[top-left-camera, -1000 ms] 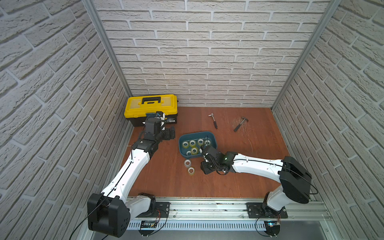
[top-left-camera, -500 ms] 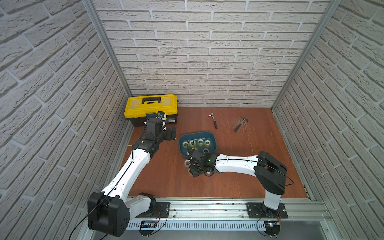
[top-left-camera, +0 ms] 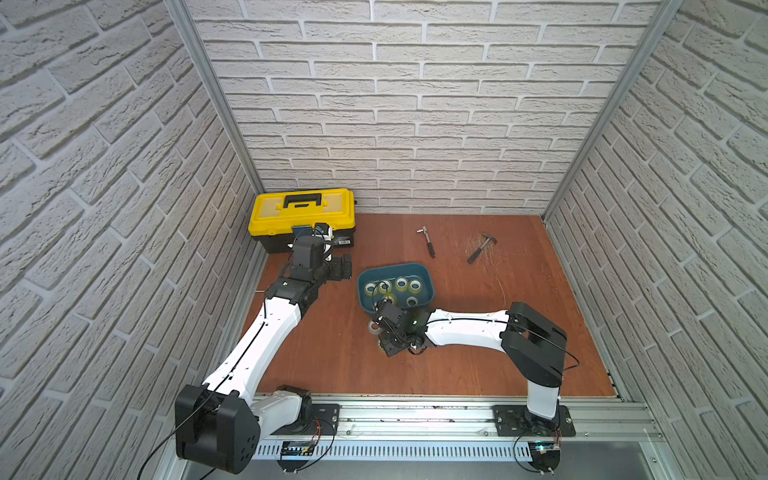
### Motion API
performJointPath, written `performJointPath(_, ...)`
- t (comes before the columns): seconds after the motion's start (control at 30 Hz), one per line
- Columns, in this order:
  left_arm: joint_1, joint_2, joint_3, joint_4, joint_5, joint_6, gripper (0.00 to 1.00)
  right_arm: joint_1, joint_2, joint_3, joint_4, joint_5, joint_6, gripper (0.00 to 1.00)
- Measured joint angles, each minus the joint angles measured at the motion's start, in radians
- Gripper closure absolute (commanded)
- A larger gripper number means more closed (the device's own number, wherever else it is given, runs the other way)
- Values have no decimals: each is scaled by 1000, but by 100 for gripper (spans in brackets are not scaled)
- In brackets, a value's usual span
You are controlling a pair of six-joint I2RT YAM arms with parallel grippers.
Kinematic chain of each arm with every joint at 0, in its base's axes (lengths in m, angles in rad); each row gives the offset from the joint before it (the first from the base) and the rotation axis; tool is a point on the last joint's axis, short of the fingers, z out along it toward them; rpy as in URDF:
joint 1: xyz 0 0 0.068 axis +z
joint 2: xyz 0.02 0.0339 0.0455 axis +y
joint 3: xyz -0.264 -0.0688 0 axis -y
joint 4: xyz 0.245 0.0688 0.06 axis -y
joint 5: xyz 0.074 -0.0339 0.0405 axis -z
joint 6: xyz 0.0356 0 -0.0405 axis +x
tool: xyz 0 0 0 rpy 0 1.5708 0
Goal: Put the transparent tape into the storage box
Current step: Pick up the tape at the center of the board, then place the tape in the storage box.
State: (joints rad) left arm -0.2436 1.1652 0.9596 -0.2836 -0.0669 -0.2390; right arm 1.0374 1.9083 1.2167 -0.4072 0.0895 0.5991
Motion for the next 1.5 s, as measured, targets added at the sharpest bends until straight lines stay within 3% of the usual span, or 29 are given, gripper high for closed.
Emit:
performJointPath(0.17,0,-2,0,0,-4,1,2,0,-5,-9,9,1,0,89)
performJointPath(0.37,-5,-3,0,0,-15,3,2,0,-64,-50,2,2,-11,94)
performJointPath(0.67,-23,-10,0,0,-38,10,2,0,-270,-44,-84,43,-53,96)
performJointPath(0.93,-23,-15,0,1,-41,10,2,-33,-309,87,-177,90,-113,96)
performJointPath(1.1,-26,-27,0,1,-54,10,2,-122,-239,228,-219,87,-158,96)
performJointPath(1.5,-37,-46,-2,1,-71,10,2,-277,150,520,-251,6,-197,97)
